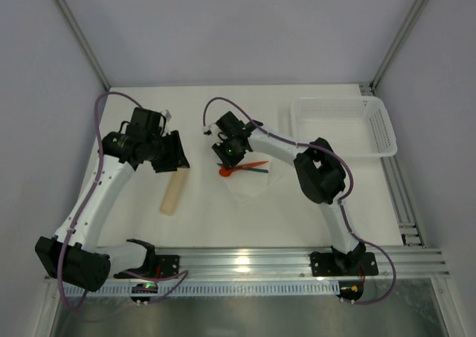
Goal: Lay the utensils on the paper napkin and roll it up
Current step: Adjust the utensils on the napkin.
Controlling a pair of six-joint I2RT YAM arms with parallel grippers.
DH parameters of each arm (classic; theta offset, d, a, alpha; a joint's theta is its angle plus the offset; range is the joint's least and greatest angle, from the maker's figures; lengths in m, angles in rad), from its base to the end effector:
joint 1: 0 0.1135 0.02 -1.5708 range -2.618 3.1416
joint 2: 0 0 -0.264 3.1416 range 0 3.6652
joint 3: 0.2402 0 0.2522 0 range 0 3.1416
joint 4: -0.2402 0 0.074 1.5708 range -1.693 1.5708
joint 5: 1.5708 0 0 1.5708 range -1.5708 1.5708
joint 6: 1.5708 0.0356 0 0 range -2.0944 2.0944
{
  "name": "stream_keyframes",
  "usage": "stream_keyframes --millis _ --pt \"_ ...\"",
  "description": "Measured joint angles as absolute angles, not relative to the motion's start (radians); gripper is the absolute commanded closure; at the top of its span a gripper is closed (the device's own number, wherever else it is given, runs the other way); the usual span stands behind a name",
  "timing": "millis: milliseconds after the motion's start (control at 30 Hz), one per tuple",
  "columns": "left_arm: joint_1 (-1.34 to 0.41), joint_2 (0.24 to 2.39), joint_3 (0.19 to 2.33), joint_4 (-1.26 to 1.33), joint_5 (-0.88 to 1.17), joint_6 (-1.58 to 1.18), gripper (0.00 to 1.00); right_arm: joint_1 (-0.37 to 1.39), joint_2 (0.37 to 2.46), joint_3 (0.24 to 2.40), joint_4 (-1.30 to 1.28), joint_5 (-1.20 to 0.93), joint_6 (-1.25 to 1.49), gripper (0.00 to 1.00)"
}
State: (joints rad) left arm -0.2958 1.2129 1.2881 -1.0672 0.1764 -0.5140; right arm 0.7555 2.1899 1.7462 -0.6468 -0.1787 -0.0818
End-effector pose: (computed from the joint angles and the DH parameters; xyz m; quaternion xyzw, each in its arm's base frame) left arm 0.2153 -0.0721 0.3477 -0.0790 0.9518 -0.1896 0.2280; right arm 0.3382 0.3273 0.1808 -0.4127 0.8753 0.1601 0.1949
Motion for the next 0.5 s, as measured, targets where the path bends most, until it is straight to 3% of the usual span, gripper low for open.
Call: stream_keyframes --millis 500 --pt "-0.292 1.213 1.288 -1.067 0.180 -0.512 0.52 0.756 2.194 1.743 -0.644 -0.144 -0.089 0.73"
